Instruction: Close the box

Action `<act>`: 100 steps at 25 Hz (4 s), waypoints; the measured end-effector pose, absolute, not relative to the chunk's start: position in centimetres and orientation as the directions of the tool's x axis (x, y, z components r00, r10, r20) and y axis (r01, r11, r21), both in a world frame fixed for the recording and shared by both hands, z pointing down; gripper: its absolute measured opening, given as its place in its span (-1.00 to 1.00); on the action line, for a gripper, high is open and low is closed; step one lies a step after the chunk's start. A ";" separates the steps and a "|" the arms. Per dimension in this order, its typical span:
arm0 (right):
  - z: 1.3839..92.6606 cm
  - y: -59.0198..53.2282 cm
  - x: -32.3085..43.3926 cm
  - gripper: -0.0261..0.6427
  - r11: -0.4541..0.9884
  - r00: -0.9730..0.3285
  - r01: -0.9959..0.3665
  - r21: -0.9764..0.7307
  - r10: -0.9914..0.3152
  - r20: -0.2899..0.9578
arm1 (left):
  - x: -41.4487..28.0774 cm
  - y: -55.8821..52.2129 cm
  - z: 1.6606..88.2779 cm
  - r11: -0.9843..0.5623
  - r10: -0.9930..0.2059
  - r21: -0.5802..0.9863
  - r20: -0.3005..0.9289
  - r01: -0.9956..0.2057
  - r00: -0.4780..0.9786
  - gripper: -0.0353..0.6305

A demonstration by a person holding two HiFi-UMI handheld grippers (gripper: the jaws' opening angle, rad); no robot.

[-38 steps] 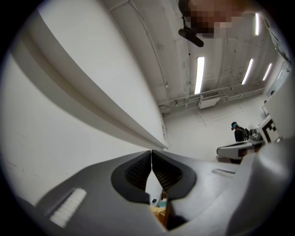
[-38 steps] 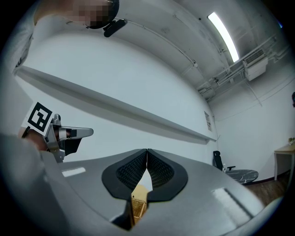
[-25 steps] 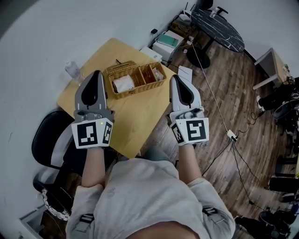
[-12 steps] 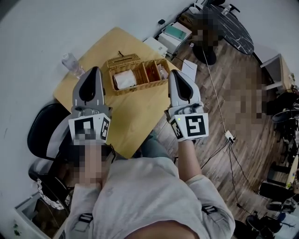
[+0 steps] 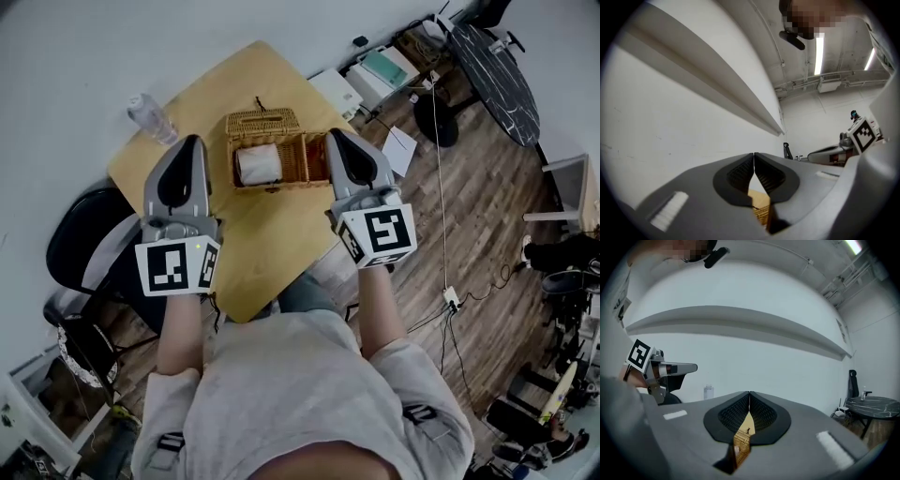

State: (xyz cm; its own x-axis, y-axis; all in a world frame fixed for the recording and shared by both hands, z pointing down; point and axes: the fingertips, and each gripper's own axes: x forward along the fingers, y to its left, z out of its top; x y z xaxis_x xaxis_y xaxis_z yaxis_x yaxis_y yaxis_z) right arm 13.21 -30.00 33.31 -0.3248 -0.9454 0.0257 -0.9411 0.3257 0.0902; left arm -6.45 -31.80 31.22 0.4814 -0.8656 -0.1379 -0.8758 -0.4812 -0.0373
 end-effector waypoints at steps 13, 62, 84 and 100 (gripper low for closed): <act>42.6 -39.2 14.1 -0.90 0.550 -0.524 -0.834 -0.038 -0.771 0.363 | -6.8 -32.8 33.4 -0.326 -0.942 -0.040 -0.073 -0.945 0.328 -0.71; 61.8 -47.4 13.9 -0.58 0.162 -0.773 -0.617 -0.770 0.058 0.631 | -8.8 -35.8 35.0 -0.053 -0.999 -0.085 0.000 -0.995 0.054 -0.71; 59.1 -47.5 10.9 -0.59 0.162 -0.874 -0.467 -0.869 0.067 0.482 | -8.8 -36.4 34.3 -0.018 -1.000 -0.108 -0.010 -0.994 0.019 -0.71; 62.0 -47.1 11.7 -0.58 0.139 -0.843 -0.493 -0.859 0.169 0.511 | -10.1 -36.3 33.9 0.019 -1.000 -0.123 -0.007 -0.992 -0.018 -0.71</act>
State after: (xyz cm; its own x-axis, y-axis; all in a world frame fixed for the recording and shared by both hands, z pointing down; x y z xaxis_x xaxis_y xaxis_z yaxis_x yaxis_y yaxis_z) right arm 11.71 -47.15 61.99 -0.8426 0.1694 0.5112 -0.4930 0.1392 -0.8588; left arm -10.12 -36.27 33.93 -0.0181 -0.9998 -0.0066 -0.9923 0.0188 -0.1228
